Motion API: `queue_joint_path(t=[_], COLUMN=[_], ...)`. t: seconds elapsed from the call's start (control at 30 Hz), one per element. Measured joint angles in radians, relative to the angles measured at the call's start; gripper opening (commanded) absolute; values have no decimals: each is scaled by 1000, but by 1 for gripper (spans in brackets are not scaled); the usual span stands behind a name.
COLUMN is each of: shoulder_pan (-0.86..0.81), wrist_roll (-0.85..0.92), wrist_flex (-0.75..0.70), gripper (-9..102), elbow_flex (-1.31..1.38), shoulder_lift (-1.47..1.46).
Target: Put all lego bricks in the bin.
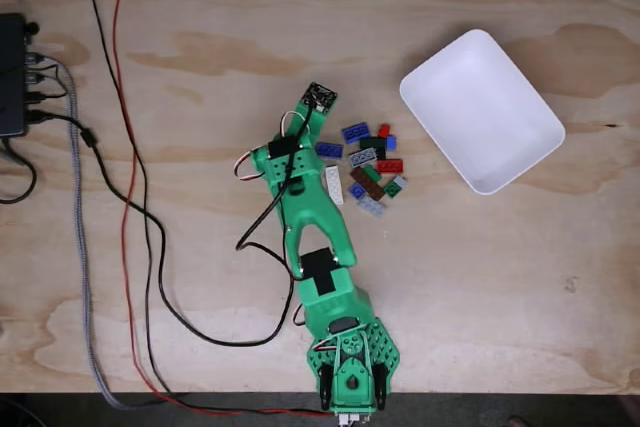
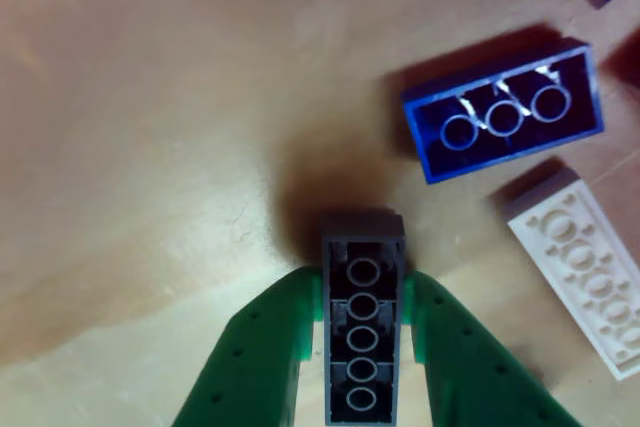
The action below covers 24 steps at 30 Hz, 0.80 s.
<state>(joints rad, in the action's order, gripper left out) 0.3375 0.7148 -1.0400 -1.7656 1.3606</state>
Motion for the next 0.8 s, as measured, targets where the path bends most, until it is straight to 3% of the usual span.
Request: queue_joint_path(t=[0.17, 0.27, 0.37, 0.57, 0.67, 0.8], shoulder_pan=[-46, -158, -276, -764, -882, -1008], wrist_roll=[-66, -81, -28, 110, 170, 221], wrist_flex=[-86, -218, -222, -55, 31, 138], gripper=[0, 0, 0, 0, 2, 13], elbow_flex=[77, 129, 137, 35, 6, 5], shoulder_lift=[94, 279, 465, 552, 523, 446])
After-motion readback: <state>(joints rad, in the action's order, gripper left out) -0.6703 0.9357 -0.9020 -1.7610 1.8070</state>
